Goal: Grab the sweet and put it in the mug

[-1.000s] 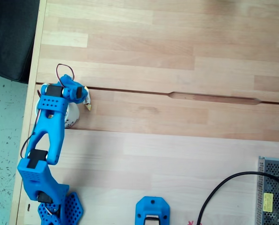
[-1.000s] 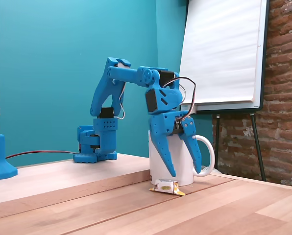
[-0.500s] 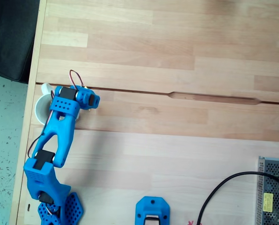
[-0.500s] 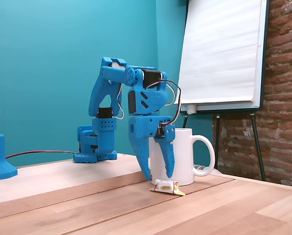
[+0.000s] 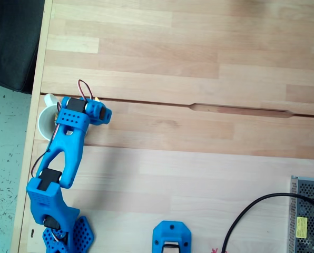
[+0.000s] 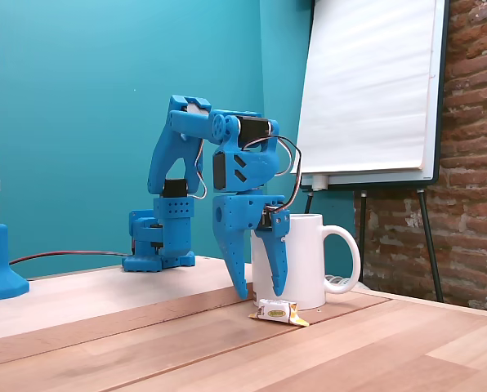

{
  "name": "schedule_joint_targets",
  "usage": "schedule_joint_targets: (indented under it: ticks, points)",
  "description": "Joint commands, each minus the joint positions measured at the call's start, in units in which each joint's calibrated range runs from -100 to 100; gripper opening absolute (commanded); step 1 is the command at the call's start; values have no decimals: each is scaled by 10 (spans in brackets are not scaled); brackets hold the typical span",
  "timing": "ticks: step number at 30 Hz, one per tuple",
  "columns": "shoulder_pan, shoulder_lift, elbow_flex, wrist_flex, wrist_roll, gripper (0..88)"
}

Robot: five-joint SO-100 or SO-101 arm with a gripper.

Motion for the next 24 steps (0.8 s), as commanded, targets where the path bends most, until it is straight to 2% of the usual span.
schedule_joint_targets:
  ticks: [1, 11, 24]
  points:
    - [-8, -8, -7, 5, 2, 215]
    - [-4, 22, -6, -90, -3, 215]
    - [-7, 41, -1, -95, -3, 214]
